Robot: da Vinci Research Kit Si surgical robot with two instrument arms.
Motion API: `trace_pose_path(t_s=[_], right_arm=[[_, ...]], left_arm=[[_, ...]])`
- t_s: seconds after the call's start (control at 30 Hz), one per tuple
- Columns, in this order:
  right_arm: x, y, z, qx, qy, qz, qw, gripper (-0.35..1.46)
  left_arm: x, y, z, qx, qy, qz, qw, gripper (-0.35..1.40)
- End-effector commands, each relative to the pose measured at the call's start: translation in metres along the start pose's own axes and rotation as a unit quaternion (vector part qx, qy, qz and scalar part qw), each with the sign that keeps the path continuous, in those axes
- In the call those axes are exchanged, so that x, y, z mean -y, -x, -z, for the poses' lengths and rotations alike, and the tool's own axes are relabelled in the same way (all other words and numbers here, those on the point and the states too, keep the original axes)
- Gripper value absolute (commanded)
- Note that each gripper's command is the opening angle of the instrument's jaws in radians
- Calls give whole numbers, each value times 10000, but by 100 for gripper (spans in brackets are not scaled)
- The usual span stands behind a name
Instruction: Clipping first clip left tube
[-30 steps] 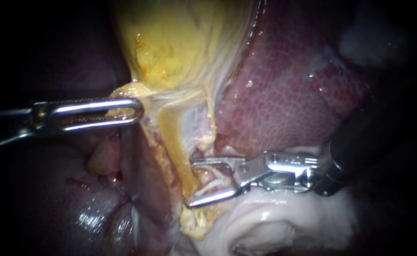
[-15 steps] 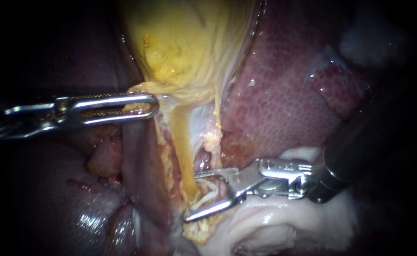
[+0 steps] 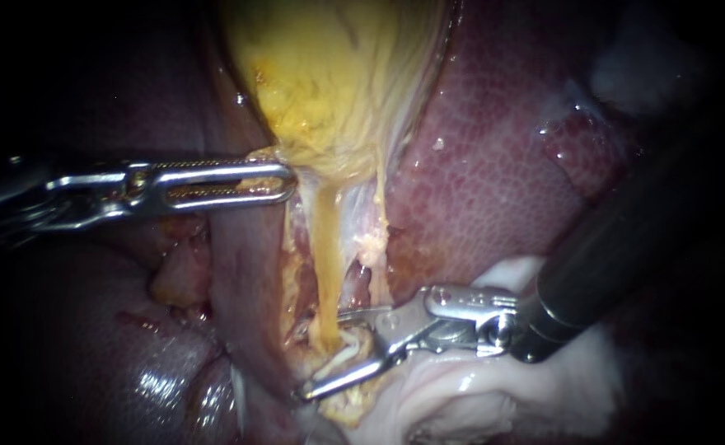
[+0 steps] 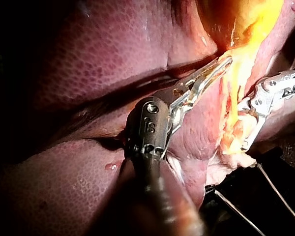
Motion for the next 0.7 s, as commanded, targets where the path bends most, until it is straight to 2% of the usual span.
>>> trace_pose_path(t_s=[0.03,0.27,0.37,0.57,0.6,0.7], right_arm=[[0,0,0,3,-11,-26,10000,51],[4,1,2,75,-302,-88,9995,39],[3,0,1,79,-318,-84,9994,39],[0,0,0,77,-311,-114,9994,35],[-1,1,0,78,-314,-113,9994,29],[-3,3,6,129,-331,-342,9988,-35]], left_arm=[[-1,0,0,-1,1,7,10000,-35],[-13,-1,2,-51,3,-86,10000,-35],[-16,-2,1,-51,3,-90,9999,-35],[-12,-4,-1,-44,19,-92,9999,-35],[-11,-4,-1,-43,20,-92,9999,-35],[-10,-4,-1,-43,21,-91,9999,-35]])
